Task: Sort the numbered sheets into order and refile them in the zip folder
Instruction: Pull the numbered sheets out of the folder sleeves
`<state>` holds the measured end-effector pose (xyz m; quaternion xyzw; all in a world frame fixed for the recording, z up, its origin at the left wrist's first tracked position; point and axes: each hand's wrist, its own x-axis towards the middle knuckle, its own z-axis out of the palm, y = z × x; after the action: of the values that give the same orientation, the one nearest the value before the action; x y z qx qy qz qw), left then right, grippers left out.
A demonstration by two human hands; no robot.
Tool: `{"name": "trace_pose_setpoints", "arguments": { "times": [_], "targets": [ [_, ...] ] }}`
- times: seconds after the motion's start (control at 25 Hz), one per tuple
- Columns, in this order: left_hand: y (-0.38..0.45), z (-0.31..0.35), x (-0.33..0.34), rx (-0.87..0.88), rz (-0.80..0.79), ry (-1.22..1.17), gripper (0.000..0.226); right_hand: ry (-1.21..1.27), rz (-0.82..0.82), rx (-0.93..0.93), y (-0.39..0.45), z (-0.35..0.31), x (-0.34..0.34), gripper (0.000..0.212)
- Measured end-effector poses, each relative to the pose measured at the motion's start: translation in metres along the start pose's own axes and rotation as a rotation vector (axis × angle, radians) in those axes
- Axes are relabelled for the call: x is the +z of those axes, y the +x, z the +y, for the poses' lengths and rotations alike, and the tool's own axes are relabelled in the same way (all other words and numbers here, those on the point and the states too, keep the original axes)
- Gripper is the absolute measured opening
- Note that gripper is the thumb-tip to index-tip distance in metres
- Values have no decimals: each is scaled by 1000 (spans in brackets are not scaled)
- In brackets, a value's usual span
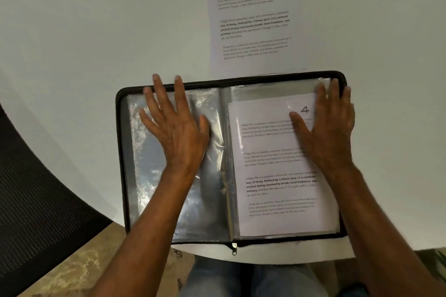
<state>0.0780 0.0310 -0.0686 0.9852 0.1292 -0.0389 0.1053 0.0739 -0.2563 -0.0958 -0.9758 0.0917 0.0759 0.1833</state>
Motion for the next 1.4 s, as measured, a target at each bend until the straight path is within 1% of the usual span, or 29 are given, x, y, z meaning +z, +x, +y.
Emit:
{"name": "trace_pose_setpoints", "arguments": {
  "times": [0.12,0.2,0.36,0.48,0.56,0.64,0.8,0.96,1.04,1.12,1.24,1.4],
  "targets": [
    [2,21,6,150,-96,-198,59,-64,7,-19,-4,2,3,74],
    [6,38,9,240,-146,-267,52,-28,30,-27,-4,2,5,66],
    [28,71,16,414,-177,-261,43,19,131,-72,-3,-1,6,42],
    [44,82,21,493,-197,-245,33,37,187,-109,-4,-1,0,34],
    [50,83,21,509,-224,-259,25,101,198,-120,-6,-2,-6,31],
    [54,83,21,505,-261,-290,16,231,178,-85,-7,-5,-11,29],
    [62,84,16,497,-283,-299,14,437,186,-37,-7,-15,-20,36],
    [65,87,12,531,-265,-283,4,636,214,177,-2,-24,-27,50],
    [64,84,12,540,-248,-330,4,714,222,244,1,-25,-28,52],
    [62,81,11,557,-246,-387,2,727,191,281,2,-22,-28,44],
    [62,78,5,558,-323,-468,3,739,152,320,1,-18,-27,27],
    [69,76,1,554,-402,-550,8,817,163,312,-4,-18,-29,21]
  ]
}}
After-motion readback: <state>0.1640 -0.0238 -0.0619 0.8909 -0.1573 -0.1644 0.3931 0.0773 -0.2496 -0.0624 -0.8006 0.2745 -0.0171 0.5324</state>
